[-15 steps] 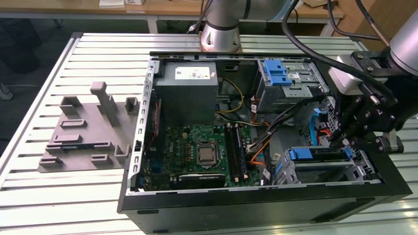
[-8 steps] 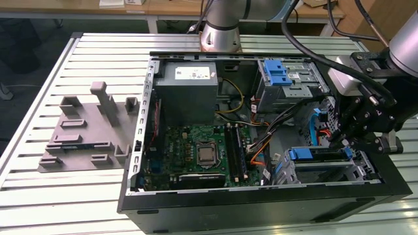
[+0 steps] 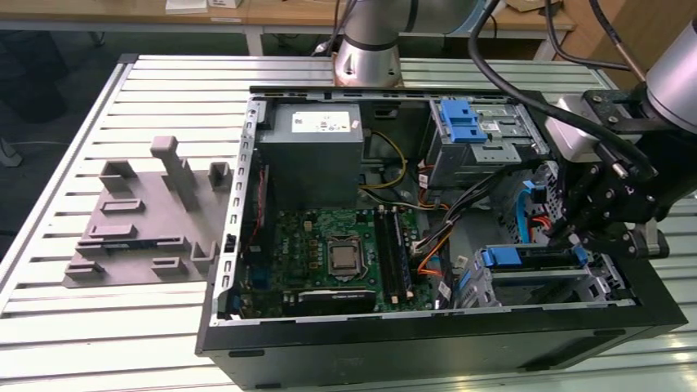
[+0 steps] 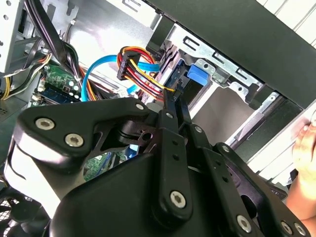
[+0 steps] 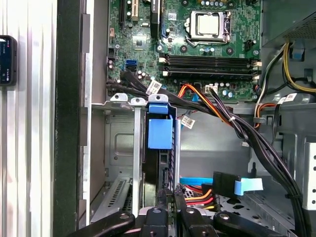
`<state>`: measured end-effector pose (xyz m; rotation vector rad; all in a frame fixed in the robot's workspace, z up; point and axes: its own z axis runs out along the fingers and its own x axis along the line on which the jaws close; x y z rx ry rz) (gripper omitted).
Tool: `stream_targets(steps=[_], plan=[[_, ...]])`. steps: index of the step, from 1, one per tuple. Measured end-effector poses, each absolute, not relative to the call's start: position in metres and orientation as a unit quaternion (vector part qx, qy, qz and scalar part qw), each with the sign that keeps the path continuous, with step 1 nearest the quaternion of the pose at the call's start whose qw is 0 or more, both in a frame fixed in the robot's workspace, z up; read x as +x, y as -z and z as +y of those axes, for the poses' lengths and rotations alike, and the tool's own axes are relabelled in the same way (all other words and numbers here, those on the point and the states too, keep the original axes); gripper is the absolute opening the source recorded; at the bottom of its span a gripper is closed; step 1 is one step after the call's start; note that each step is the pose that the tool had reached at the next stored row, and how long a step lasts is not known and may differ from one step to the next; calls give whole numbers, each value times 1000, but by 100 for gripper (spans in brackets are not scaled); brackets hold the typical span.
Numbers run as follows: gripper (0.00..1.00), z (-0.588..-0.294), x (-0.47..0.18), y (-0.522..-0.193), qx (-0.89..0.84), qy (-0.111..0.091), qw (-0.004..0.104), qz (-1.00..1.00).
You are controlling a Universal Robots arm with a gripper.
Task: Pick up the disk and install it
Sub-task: 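Insert the first disk wire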
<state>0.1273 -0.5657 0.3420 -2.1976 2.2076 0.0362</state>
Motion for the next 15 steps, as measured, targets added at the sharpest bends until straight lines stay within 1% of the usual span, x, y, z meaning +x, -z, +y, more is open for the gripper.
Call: stream_targets(steps=[15], plan=[[16,-566,127,-336,-703,-12,13,711]])
